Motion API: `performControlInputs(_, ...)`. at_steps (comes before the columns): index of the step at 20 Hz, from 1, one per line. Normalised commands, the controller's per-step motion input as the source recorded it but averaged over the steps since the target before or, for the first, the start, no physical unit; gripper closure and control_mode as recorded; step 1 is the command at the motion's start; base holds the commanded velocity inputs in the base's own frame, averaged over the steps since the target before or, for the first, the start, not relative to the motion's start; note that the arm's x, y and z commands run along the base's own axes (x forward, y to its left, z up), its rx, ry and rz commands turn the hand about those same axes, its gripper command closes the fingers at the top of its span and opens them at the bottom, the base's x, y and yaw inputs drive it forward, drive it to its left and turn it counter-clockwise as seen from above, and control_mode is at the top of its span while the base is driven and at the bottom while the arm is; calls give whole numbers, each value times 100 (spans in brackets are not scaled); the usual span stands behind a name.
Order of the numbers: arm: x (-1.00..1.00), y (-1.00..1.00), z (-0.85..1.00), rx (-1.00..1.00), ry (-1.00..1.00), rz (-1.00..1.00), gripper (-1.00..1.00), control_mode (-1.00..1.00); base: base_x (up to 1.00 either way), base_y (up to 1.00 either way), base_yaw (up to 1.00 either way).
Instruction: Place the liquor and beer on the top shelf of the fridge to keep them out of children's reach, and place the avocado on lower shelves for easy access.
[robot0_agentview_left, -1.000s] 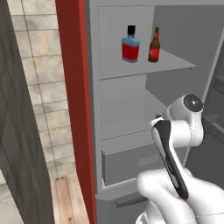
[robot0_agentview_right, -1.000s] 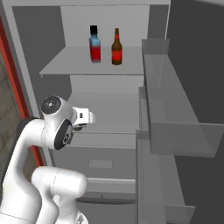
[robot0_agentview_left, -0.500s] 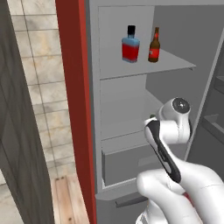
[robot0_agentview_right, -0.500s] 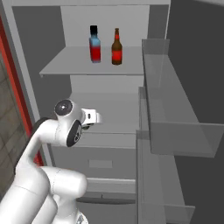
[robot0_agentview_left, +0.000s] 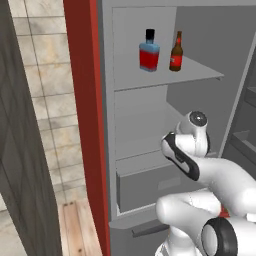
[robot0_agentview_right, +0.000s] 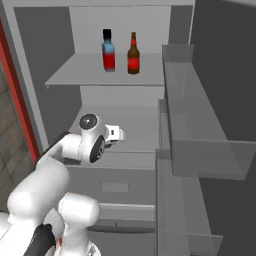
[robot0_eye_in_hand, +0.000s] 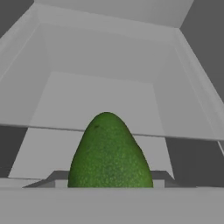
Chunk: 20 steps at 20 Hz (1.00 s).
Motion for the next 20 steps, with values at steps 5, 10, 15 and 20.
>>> performControlInputs(5, 62, -9, -24, 0, 2, 1, 100, -100, 0, 0, 0)
performControlInputs(10, 64, -5, -22, 2, 0, 2, 100, -100, 0, 0, 0)
performControlInputs(15, 67, -8, -16, 3, 0, 2, 100, -100, 0, 0, 0)
performControlInputs(20, 68, -2, -10, 1, 0, 1, 100, -100, 0, 0, 0)
